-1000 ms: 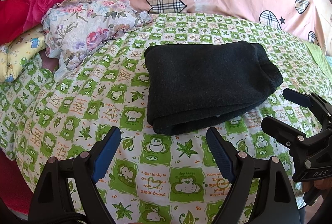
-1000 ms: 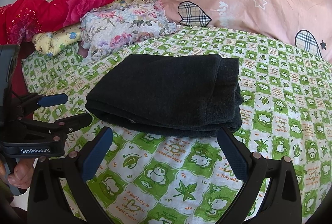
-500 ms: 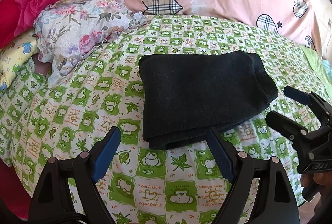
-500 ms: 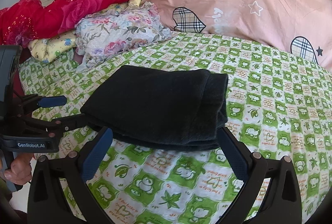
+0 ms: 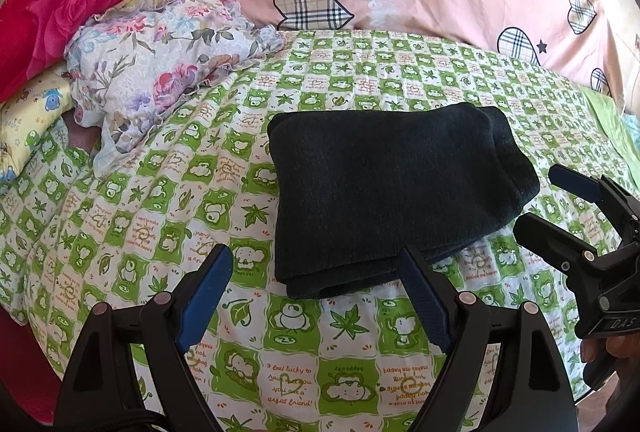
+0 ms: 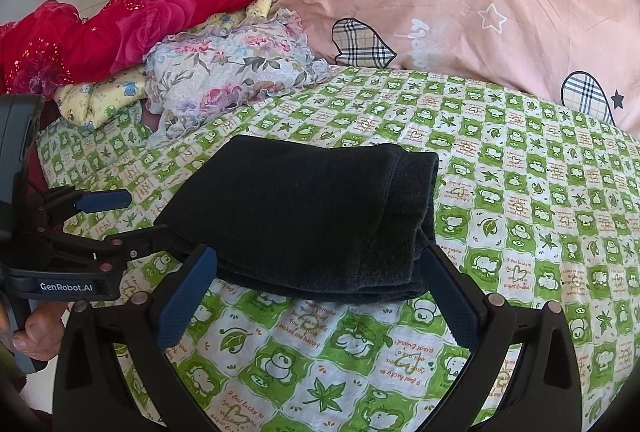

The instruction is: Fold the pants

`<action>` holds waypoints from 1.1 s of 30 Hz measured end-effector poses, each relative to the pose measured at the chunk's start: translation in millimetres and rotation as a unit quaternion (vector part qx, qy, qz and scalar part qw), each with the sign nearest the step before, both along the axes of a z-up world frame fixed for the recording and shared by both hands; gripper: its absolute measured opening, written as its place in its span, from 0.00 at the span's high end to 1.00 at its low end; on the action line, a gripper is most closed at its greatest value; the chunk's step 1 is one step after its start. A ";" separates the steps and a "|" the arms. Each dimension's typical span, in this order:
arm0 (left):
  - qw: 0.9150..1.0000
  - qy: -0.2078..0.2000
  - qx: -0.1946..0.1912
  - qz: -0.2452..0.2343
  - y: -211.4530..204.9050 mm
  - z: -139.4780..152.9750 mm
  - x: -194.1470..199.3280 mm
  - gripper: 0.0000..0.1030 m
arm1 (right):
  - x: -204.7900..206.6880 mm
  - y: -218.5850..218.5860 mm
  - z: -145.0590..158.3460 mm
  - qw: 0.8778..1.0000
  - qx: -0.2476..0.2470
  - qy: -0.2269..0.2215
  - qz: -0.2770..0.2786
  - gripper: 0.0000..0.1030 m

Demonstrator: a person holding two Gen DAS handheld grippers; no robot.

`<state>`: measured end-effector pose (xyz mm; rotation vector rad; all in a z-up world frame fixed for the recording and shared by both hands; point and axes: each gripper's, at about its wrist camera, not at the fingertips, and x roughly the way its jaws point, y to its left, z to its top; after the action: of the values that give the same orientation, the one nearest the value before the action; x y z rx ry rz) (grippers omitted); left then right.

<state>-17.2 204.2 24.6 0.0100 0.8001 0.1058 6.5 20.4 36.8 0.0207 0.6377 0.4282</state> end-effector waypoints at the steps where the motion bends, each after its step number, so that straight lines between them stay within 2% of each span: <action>1: 1.000 0.000 0.000 0.000 0.0 0.6 0.6 0.18 | 0.7 0.2 0.6 1.000 0.000 -0.001 0.000 0.01; 12: 1.000 -0.011 -0.005 0.013 6.4 10.4 8.4 0.18 | 5.4 -0.6 7.7 1.000 -0.006 -0.002 -0.003 0.01; 21: 1.000 0.002 -0.007 0.012 7.4 11.4 20.6 0.18 | 19.4 -10.9 0.2 0.999 -0.008 0.033 -0.015 0.01; 33: 1.000 0.001 0.009 0.012 2.9 13.2 26.5 0.18 | 27.7 -10.7 -4.1 0.999 -0.015 0.047 0.000 0.01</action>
<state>9.2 207.1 37.8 0.0163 0.8022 0.1361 34.1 9.8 32.7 0.0116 0.7374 0.4191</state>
